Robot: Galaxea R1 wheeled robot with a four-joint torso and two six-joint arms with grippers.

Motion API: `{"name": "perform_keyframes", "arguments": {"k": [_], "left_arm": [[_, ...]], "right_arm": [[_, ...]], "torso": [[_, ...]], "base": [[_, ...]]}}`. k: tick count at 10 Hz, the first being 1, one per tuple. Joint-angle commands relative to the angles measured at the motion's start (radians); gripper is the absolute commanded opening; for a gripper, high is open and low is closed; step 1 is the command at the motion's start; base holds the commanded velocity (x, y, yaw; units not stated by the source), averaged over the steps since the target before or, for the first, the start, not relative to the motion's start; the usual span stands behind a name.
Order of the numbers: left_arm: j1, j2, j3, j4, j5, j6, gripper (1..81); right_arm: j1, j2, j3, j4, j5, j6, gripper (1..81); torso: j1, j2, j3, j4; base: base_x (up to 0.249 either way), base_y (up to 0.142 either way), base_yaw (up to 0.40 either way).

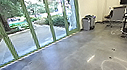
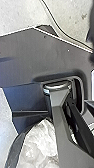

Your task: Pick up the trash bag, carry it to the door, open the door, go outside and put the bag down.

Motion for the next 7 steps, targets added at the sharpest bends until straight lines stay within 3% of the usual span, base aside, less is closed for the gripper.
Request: {"name": "perform_keyframes", "arguments": {"k": [1,7], "left_arm": [[-0.054,0.0,0.002,0.005,0.063,0.005,1.0],[-0.056,-0.001,0.002,0.0,0.063,0.005,1.0]], "right_arm": [[0.039,-0.004,0.003,-0.007,-0.056,-0.005,81.1],[0.039,-0.001,0.003,-0.007,-0.056,-0.005,81.1]], "torso": [[0.001,0.0,0.0,0.0],[0.001,0.0,0.0,0.0]], "base": [[0.0,0.0,0.0],[0.0,0.0,0.0]]}}
